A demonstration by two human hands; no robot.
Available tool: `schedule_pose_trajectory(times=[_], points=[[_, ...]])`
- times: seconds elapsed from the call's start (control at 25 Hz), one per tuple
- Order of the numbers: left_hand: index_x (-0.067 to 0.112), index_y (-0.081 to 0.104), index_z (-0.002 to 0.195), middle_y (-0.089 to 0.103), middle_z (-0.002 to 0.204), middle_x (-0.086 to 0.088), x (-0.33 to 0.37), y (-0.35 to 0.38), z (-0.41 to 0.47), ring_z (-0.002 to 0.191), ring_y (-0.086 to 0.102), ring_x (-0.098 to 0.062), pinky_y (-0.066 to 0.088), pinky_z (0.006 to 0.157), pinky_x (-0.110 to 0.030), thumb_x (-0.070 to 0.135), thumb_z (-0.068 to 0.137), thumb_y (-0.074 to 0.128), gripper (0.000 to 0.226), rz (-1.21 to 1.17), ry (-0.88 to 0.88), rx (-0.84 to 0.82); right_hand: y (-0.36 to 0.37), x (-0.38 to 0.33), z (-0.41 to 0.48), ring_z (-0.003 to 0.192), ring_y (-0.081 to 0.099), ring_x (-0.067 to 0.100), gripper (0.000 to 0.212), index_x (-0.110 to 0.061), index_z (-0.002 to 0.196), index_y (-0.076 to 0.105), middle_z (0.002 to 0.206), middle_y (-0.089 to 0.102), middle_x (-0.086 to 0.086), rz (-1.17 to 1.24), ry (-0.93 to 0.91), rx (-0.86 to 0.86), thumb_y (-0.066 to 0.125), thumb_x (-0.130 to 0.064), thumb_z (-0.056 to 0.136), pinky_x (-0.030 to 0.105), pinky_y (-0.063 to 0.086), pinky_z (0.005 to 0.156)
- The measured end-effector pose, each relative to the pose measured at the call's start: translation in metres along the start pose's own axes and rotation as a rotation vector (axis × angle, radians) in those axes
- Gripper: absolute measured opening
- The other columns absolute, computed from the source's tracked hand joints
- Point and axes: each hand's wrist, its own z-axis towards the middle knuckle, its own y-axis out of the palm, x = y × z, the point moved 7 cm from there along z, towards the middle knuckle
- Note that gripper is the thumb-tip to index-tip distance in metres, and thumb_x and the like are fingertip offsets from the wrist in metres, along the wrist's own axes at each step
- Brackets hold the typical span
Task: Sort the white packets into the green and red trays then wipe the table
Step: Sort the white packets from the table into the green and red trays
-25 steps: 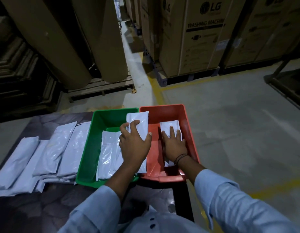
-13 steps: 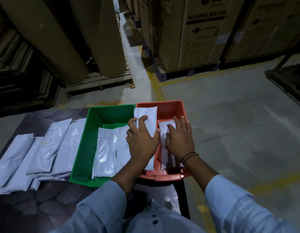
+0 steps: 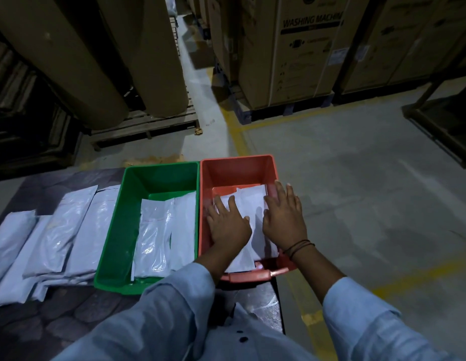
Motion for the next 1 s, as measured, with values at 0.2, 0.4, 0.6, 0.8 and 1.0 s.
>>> schedule_pose_trajectory(times=[0.2, 0.4, 0.6, 0.8, 1.0], points=[[0.029, 0.01, 0.159, -0.002, 0.167, -0.017, -0.011, 0.028, -0.001, 0.148, 0.014, -0.048, 0.02, 0.12, -0.052, 0.046, 0.096, 0.055, 0.079, 0.043, 0.028, -0.206, 0.005, 0.0, 0.0, 0.145, 0.025, 0.047, 0.038, -0.013, 0.121, 0.061, 0.159, 0.028, 0.02, -0.017, -0.01, -0.011, 0.057, -0.02, 0.085, 0.057, 0.029, 0.112], [0.028, 0.009, 0.159, -0.003, 0.165, -0.021, -0.01, 0.03, 0.004, 0.142, 0.027, -0.051, 0.038, 0.111, -0.05, 0.021, 0.092, 0.064, 0.087, 0.081, 0.077, -0.225, 0.005, 0.002, -0.002, 0.145, 0.025, 0.047, 0.038, -0.013, 0.121, 0.061, 0.16, 0.027, 0.019, -0.04, -0.012, -0.019, 0.059, -0.02, 0.083, 0.057, 0.03, 0.112], [0.023, 0.012, 0.16, -0.001, 0.167, -0.022, -0.011, 0.02, 0.009, 0.146, 0.023, -0.05, 0.036, 0.116, -0.05, 0.018, 0.097, 0.058, 0.078, 0.223, 0.195, -0.142, 0.009, 0.0, 0.0, 0.148, 0.021, 0.042, 0.038, -0.014, 0.119, 0.06, 0.162, 0.022, 0.02, -0.054, -0.037, -0.048, 0.056, -0.018, 0.081, 0.053, 0.026, 0.115], [0.024, 0.001, 0.162, -0.009, 0.167, -0.021, -0.013, 0.027, 0.009, 0.149, 0.018, -0.048, 0.029, 0.118, -0.051, 0.023, 0.089, 0.069, 0.1, 0.289, 0.192, -0.229, 0.009, -0.002, -0.002, 0.151, 0.016, 0.036, 0.037, -0.014, 0.115, 0.061, 0.162, 0.02, 0.021, -0.041, -0.064, -0.042, 0.055, -0.015, 0.079, 0.05, 0.02, 0.12], [0.019, 0.012, 0.16, 0.006, 0.167, -0.021, -0.011, 0.014, 0.008, 0.148, 0.024, -0.047, 0.034, 0.115, -0.05, 0.027, 0.089, 0.07, 0.092, 0.239, 0.192, -0.149, 0.004, -0.005, -0.002, 0.15, 0.018, 0.038, 0.044, -0.013, 0.121, 0.06, 0.16, 0.023, 0.025, -0.06, -0.064, -0.07, 0.059, -0.017, 0.077, 0.05, 0.011, 0.121]])
